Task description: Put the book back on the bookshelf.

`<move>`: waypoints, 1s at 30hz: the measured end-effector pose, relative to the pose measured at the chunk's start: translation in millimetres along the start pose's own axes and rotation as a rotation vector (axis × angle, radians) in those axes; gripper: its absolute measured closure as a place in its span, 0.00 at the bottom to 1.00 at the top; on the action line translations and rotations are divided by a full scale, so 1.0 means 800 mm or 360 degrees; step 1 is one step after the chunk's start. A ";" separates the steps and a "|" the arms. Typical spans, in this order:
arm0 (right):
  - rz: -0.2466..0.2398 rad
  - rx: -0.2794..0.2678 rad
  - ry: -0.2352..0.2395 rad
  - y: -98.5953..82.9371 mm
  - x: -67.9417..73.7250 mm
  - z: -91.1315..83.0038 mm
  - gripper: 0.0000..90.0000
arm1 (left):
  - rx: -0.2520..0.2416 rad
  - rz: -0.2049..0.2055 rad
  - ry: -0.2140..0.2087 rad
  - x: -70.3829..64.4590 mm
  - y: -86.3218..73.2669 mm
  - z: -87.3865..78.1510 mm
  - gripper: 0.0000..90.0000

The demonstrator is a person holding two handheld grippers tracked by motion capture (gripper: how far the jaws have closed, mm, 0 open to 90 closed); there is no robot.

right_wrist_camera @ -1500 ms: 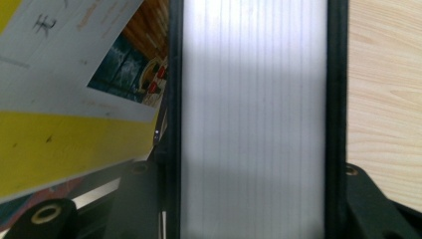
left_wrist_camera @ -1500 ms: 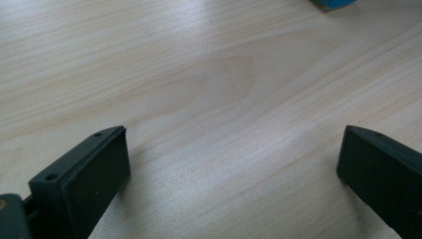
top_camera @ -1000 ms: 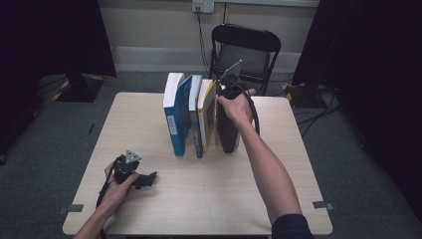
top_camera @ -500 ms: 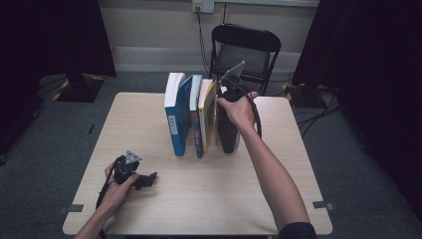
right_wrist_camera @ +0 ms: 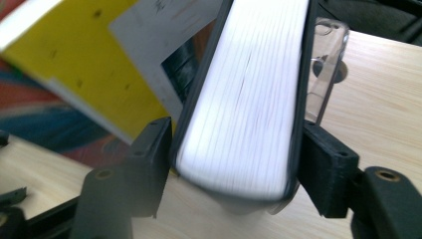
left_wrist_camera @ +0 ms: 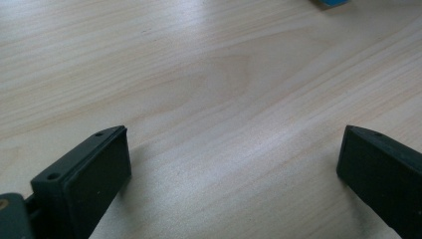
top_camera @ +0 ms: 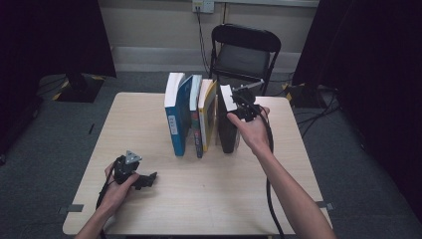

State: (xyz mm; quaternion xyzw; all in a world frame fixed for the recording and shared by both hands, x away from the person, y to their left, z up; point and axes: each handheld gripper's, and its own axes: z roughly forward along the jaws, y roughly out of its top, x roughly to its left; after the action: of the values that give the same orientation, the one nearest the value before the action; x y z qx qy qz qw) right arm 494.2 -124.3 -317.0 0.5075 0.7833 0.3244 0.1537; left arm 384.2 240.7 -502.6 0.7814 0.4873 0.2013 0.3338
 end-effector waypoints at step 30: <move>0.0185 -0.0316 -0.0033 -0.053 0.007 0.026 0.51 | 0.0001 0.0001 -0.0001 0.000 0.000 0.000 0.00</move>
State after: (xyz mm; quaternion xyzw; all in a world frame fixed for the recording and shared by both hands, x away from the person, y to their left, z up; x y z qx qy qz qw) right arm 474.2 -124.0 -359.8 0.5377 0.7149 0.4035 0.1924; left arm 384.3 240.8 -502.6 0.7817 0.4870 0.2012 0.3336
